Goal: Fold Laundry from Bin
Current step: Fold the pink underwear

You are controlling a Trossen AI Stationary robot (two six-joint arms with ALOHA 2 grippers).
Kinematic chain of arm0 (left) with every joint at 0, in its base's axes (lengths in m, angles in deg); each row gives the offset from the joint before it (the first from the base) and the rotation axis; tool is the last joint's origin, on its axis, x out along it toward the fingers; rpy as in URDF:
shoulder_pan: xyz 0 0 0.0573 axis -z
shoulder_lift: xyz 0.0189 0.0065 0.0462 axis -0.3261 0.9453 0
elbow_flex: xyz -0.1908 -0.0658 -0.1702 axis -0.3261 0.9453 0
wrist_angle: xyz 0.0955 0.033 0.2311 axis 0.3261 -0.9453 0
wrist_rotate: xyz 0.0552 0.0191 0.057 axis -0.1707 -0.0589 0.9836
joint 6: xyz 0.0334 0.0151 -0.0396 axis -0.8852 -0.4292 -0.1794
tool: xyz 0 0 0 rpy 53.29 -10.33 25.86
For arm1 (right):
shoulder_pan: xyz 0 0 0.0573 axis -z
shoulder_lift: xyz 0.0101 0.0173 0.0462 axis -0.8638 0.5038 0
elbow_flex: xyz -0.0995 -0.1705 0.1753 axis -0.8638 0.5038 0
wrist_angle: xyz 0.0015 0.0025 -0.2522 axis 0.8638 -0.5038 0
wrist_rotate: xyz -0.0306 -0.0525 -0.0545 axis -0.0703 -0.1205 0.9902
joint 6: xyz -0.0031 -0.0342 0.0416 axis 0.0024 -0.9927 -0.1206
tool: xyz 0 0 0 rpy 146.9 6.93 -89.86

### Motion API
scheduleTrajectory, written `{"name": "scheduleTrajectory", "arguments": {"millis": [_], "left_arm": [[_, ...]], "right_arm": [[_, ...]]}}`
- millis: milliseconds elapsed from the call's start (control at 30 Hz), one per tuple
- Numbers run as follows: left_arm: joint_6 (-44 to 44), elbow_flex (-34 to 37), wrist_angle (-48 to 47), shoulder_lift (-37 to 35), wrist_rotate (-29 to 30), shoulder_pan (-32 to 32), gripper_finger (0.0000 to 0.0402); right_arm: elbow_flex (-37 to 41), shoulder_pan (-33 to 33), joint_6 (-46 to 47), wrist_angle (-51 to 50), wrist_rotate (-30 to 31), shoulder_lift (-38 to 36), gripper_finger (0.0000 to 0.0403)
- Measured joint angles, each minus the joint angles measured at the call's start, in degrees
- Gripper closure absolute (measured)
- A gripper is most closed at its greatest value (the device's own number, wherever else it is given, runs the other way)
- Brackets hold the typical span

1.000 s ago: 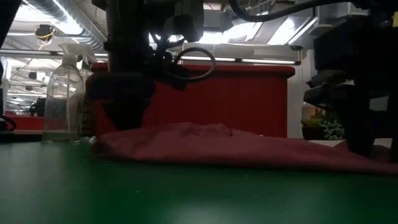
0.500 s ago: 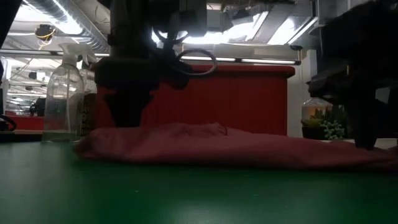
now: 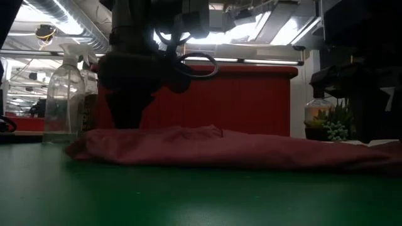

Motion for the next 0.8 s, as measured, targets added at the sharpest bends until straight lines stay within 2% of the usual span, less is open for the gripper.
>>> {"name": "scheduleTrajectory", "arguments": {"millis": [100, 233, 467, 633, 800], "left_arm": [[0.11, -1.71, -2.69, -0.02, -1.86, -0.43, 0.0394], [0.13, -5.48, -6.94, -0.02, -2.69, -1.22, 0.0389], [3.11, -11.58, -7.23, -0.02, -3.33, -2.6, 0.0394], [8.23, -13.63, -4.5, -0.04, -4.65, -2.78, 0.0395], [14.04, -13.68, 3.6, -0.07, -6.82, -2.15, 0.0395]], "right_arm": [[-0.04, 0.0, -0.01, 0.0, 0.02, 0.0, 0.024], [-0.08, 0.0, -0.02, -0.29, 0.03, 0.0, 0.024], [-0.09, 0.02, -0.02, -2.66, 0.04, 0.0, 0.024], [-0.09, 0.03, -0.02, -2.86, 0.04, 0.0, 0.024], [-0.09, 0.04, -0.02, -2.54, 0.05, 0.0, 0.024]]}}
